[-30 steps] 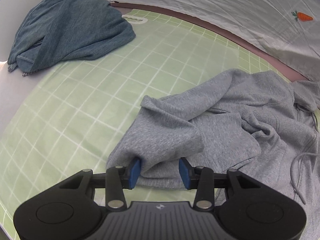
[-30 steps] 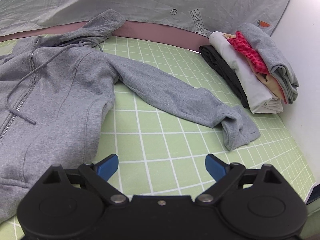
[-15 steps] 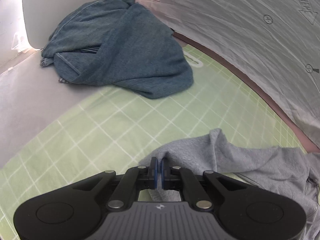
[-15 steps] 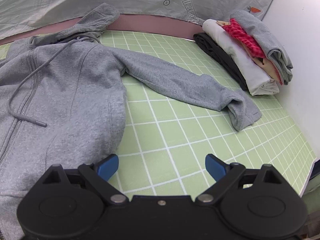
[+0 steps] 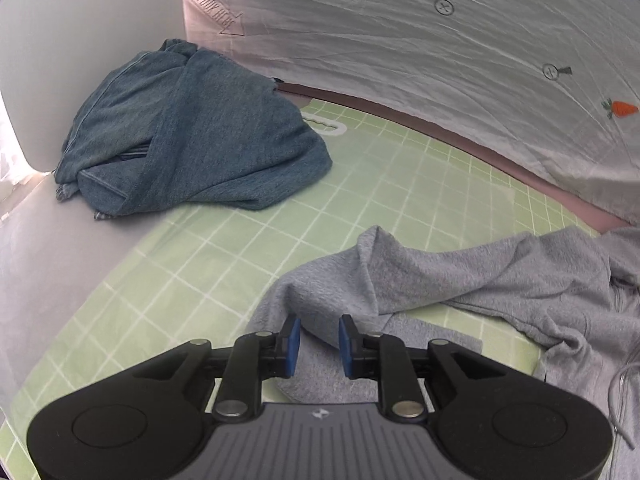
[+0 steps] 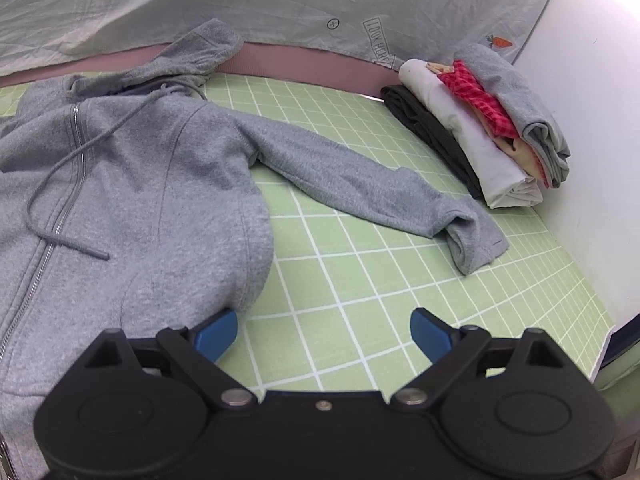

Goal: Fold clothes

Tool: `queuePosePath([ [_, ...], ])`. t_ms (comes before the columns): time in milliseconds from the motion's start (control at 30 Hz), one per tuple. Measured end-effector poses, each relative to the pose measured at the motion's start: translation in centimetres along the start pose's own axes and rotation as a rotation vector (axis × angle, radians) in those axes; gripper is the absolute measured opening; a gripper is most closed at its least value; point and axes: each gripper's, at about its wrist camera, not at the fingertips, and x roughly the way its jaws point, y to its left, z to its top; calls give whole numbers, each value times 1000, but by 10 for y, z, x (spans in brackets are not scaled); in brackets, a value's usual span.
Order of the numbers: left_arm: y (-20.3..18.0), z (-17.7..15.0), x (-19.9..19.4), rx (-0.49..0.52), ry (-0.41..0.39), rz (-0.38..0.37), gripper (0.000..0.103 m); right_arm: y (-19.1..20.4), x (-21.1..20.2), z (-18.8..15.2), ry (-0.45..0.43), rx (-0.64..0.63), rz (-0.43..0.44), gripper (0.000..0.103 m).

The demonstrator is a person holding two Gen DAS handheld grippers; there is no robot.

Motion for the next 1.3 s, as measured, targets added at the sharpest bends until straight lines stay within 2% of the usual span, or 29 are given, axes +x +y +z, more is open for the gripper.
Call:
queuePosePath([
  [100,-15,-10,2,67,14,-22,24,-8,-3,5,-25,54,36,95],
  [267,-38,-25,10,126,57,-70,47,-5,10,9,12,82,93,95],
  [400,-60,-39,23,240,75,-43,48,1,14,9,15,51,107,95],
  [567,-71,-43,31,264,87,-40,63,-4,16,7,17,69,121,96],
  [833,-86,-41,29,314,84,-124,69,-3,17,5,24,84,113,97],
  [933,-90,-42,30,328,92,-147,76,-3,18,4,27,89,112,97],
  [1133,-95,-48,37,362,112,-140,74,-4,18,4,30,93,113,97],
  [1233,-92,-46,37,350,108,-131,60,-4,18,3,30,90,113,97],
  [1300,-88,-42,36,326,104,-140,41,-4,18,3,31,90,112,97],
])
